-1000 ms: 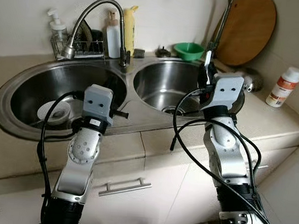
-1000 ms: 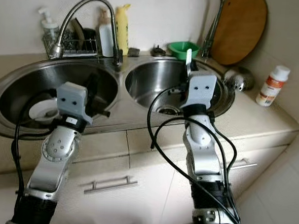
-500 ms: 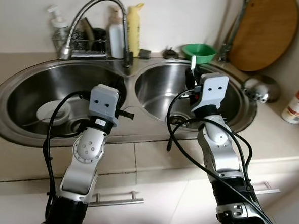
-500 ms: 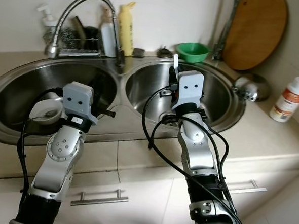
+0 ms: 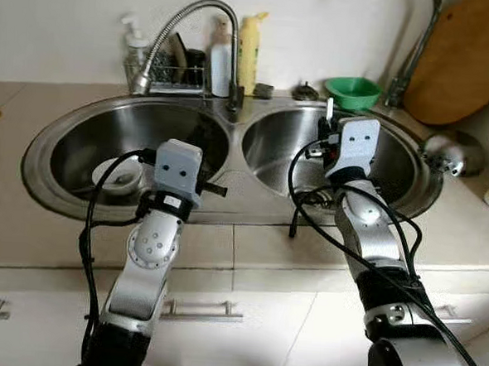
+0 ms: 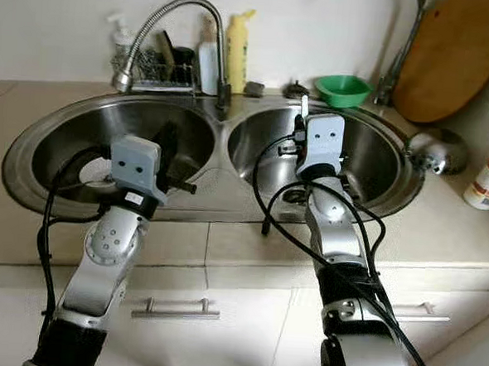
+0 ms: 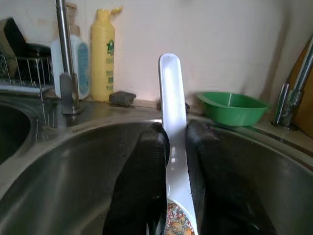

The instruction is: Kitchen organization

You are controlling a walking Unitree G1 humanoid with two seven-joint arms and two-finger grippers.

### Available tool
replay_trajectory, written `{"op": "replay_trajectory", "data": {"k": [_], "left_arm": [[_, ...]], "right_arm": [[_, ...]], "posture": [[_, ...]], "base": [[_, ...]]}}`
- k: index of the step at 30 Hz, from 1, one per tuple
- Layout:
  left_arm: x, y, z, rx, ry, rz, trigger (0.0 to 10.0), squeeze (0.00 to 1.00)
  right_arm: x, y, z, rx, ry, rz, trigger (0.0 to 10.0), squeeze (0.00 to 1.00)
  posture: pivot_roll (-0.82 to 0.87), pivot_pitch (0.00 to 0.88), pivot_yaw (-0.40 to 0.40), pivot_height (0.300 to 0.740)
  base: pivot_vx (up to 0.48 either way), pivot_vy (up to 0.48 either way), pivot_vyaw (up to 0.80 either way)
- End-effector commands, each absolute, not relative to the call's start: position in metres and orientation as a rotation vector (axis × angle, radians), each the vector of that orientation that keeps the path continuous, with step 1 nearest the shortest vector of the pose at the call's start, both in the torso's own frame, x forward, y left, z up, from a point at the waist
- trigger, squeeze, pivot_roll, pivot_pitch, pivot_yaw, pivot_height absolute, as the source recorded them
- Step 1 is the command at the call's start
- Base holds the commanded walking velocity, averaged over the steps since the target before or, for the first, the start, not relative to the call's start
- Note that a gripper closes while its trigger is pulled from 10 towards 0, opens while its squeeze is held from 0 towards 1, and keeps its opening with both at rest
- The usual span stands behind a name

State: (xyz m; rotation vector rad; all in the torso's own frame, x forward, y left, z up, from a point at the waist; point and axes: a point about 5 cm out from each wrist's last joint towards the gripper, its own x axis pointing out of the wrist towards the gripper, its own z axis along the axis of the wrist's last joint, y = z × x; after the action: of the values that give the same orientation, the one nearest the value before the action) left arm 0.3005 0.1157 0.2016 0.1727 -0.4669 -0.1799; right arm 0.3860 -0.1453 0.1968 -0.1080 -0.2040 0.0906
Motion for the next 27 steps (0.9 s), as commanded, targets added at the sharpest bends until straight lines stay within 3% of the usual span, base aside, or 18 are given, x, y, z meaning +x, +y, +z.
{"op": "replay_trajectory", "data": {"k": [1, 5, 6, 7, 8, 12, 13, 14, 27], "left_arm": [[0.3, 0.116, 0.204, 0.179, -0.471, -0.173, 10.0, 0.0], [0.301, 0.117, 0.203, 0.18, -0.467, -0.171, 10.0, 0.0], [0.301, 0.117, 0.203, 0.18, -0.466, -0.17, 10.0, 0.0], [0.301, 0.117, 0.203, 0.18, -0.466, -0.17, 10.0, 0.0], [0.301, 0.117, 0.202, 0.18, -0.464, -0.171, 10.0, 0.0], [0.301, 0.116, 0.201, 0.18, -0.46, -0.175, 10.0, 0.0], [0.301, 0.115, 0.201, 0.18, -0.459, -0.178, 10.0, 0.0], [0.301, 0.115, 0.201, 0.179, -0.458, -0.18, 10.0, 0.0], [0.302, 0.114, 0.199, 0.172, -0.446, -0.183, 10.0, 0.0]], "right_arm": [[0.389, -0.141, 0.195, -0.118, -0.161, 0.103, 0.0, 0.0], [0.392, -0.145, 0.167, -0.063, 0.03, 0.085, 0.0, 0.0], [0.391, -0.145, 0.161, -0.044, 0.072, 0.081, 0.8, 0.0], [0.391, -0.145, 0.161, -0.044, 0.072, 0.081, 0.8, 0.0], [0.391, -0.145, 0.157, -0.049, 0.093, 0.083, 10.0, 0.0], [0.391, -0.147, 0.154, -0.067, 0.102, 0.074, 10.0, 0.0], [0.391, -0.149, 0.154, -0.077, 0.1, 0.064, 10.0, 0.13], [0.391, -0.15, 0.154, -0.069, 0.102, 0.064, 10.0, 1.0], [0.391, -0.154, 0.174, 0.037, -0.019, 0.048, 10.0, 1.0]], "posture": [[0.16, 0.0, -0.022, 0.74], [0.17, 0.0, -0.025, 0.74], [0.17, 0.0, -0.025, 0.74], [0.17, 0.0, -0.025, 0.74], [0.17, 0.0, -0.025, 0.74], [0.16, 0.0, -0.02, 0.74], [0.16, 0.0, -0.02, 0.74], [0.15, 0.0, -0.018, 0.74], [0.14, 0.0, -0.012, 0.74]], "base": [[0.0, 0.0, 0.0], [0.0, 0.0, 0.0], [0.0, 0.0, 0.0], [0.0, 0.0, 0.0], [0.0, 0.0, 0.0], [0.0, 0.0, 0.0], [0.0, 0.0, 0.0], [0.0, 0.0, 0.0], [0.0, 0.0, 0.0]]}}
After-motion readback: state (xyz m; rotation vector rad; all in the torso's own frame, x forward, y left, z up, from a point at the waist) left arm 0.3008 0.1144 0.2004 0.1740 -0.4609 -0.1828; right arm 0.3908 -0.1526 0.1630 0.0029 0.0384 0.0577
